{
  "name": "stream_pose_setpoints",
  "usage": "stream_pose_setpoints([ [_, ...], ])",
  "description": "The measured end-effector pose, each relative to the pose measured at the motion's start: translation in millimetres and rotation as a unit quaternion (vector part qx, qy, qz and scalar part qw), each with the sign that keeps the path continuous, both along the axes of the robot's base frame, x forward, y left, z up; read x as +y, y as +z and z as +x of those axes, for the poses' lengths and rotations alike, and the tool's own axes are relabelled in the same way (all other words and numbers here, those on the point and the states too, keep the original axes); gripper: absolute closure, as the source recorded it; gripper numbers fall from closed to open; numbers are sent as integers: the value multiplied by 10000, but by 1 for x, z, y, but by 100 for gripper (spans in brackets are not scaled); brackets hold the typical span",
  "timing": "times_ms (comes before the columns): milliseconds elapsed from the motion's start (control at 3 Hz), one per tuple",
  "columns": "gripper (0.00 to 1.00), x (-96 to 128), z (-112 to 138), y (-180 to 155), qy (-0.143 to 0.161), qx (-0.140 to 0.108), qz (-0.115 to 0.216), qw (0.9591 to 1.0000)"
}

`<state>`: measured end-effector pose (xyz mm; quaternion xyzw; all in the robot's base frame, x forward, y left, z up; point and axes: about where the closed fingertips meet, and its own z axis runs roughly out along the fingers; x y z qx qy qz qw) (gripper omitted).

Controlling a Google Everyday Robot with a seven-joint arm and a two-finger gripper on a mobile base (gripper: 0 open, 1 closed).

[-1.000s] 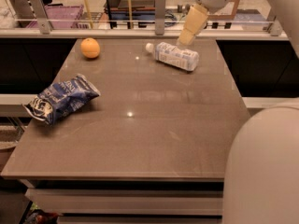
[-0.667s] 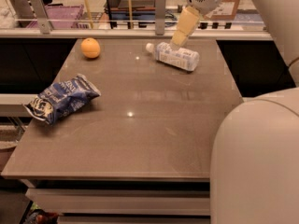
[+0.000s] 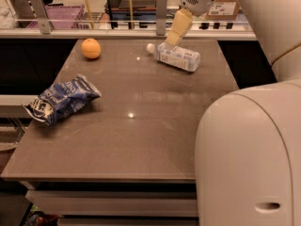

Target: Place blue plastic bottle upright

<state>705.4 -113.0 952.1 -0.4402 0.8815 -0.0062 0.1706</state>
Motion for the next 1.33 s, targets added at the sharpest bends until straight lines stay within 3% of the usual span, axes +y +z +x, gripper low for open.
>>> stream_pose_setpoints([
  [1333, 0, 12, 32, -74, -117, 658, 146, 9977],
])
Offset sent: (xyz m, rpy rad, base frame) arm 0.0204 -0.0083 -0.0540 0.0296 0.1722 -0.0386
